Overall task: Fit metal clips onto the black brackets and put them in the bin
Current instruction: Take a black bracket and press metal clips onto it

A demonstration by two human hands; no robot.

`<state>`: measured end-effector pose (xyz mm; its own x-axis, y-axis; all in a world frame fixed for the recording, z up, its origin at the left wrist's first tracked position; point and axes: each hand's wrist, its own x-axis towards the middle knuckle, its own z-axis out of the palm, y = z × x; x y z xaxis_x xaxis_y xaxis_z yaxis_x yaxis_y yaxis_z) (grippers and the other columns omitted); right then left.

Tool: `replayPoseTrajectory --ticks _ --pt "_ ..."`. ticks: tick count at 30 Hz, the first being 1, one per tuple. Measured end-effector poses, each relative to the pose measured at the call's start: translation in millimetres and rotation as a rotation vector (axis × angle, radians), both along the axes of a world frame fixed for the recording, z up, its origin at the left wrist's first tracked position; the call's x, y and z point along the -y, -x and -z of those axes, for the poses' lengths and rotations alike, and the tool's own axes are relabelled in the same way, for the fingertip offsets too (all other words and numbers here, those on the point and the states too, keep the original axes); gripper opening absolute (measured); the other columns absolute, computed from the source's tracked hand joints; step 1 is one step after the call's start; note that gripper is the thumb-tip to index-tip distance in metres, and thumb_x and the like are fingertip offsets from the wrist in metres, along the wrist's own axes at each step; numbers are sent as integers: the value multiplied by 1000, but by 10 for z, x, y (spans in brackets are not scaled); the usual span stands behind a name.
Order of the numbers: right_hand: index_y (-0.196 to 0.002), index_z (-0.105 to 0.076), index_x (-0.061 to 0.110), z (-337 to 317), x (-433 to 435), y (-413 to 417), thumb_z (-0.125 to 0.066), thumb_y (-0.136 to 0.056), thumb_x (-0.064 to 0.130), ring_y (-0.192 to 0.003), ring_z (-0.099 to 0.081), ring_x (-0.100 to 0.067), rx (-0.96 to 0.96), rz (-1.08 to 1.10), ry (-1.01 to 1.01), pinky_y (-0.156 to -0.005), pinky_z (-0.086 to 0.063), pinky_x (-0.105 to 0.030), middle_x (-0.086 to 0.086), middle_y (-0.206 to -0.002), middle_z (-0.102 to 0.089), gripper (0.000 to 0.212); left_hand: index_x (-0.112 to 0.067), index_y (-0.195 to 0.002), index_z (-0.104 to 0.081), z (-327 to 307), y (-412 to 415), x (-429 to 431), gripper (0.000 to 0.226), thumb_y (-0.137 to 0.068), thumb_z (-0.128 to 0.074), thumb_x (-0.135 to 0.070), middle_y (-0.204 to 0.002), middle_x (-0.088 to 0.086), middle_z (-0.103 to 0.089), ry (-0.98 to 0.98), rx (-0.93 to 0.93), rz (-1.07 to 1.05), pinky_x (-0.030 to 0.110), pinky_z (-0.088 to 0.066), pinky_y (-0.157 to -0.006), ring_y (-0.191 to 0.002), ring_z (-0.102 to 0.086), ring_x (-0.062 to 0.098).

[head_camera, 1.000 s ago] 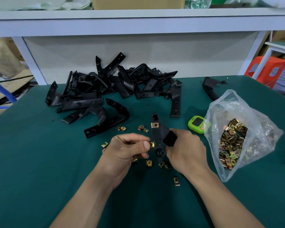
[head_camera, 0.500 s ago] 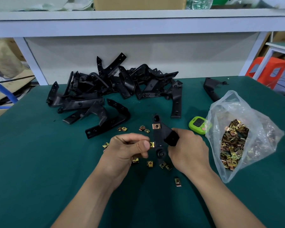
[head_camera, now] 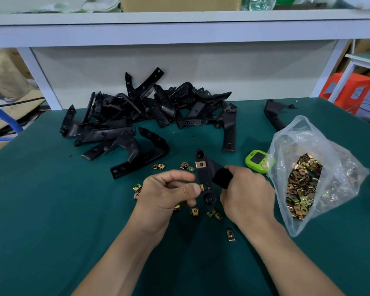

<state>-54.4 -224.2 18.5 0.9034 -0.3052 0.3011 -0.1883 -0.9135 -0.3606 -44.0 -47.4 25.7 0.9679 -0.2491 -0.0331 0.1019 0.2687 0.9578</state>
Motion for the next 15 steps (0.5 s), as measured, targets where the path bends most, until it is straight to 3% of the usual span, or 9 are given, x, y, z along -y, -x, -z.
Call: replayPoseTrajectory --ticks 8,13,15 --pt "-77 -52 25 -23 -21 19 -67 -74 9 -50 -34 -18 -9 -15 54 -46 -17 -28 8 -56 -42 23 -25 -87 -81 -67 60 16 38 -53 -96 -19 -53 2 -62 -36 40 -30 18 -52 -59 -46 -57 12" --pt "-81 -56 25 -27 -28 30 -65 -74 10 -53 -36 -22 -21 -25 59 -46 -17 -28 6 -55 -42 20 -11 -101 -77 -66 55 14 60 -48 -102 -23 -54 8 -61 -49 5 -5 20 -53 -60 -47 -56 15" --pt "-83 -58 26 -24 -34 19 -64 -74 10 -49 -32 -18 -8 -27 61 -46 -16 -28 6 -54 -40 19 -6 -97 -76 -49 45 -6 59 -48 -101 -29 -60 11 -62 -28 -24 20 23 -52 -58 -49 -57 16"
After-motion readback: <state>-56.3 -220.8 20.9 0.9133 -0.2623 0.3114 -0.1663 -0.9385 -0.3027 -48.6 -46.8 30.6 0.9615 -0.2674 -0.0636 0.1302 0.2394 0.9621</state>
